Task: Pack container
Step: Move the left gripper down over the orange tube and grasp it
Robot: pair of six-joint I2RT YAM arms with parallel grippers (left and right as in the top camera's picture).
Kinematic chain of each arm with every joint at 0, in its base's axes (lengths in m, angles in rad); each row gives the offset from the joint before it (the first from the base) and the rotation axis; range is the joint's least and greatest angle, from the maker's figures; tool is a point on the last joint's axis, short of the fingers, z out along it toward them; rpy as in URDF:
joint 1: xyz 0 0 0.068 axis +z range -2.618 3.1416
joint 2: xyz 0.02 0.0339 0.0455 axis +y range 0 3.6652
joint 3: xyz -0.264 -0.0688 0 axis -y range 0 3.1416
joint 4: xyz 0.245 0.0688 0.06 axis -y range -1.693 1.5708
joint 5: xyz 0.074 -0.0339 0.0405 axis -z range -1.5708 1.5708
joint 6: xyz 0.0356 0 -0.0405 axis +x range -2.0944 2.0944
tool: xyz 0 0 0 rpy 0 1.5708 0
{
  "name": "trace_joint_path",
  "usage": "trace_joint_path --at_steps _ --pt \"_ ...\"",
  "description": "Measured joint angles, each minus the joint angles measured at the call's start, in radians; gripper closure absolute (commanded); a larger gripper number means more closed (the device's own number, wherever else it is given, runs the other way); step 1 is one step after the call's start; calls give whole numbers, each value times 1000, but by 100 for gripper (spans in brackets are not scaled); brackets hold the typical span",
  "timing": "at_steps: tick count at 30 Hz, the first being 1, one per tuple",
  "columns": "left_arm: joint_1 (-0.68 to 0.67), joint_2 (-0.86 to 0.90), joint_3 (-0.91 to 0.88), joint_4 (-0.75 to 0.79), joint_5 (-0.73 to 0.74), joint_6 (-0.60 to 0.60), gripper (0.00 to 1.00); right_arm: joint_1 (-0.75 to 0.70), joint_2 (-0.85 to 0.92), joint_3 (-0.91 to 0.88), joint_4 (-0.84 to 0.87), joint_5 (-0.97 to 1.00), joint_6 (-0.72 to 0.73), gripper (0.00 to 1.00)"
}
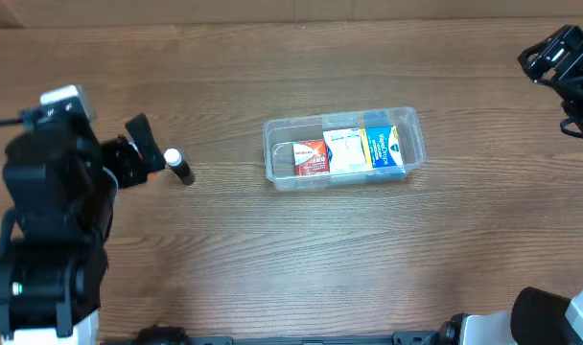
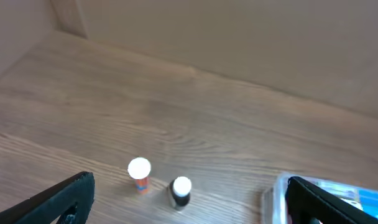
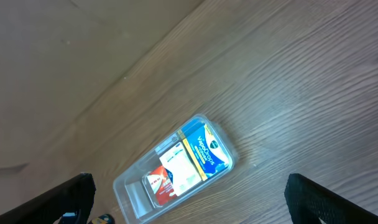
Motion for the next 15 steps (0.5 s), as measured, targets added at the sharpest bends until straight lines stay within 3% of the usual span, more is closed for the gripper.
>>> trace_joint_path --at_steps 7,15 --pt "103 171 28 -171 -47 -129 0 0 0 0 0 0 0 0" --pt "178 469 28 -174 -21 -130 4 0 0 0 0 0 0 0"
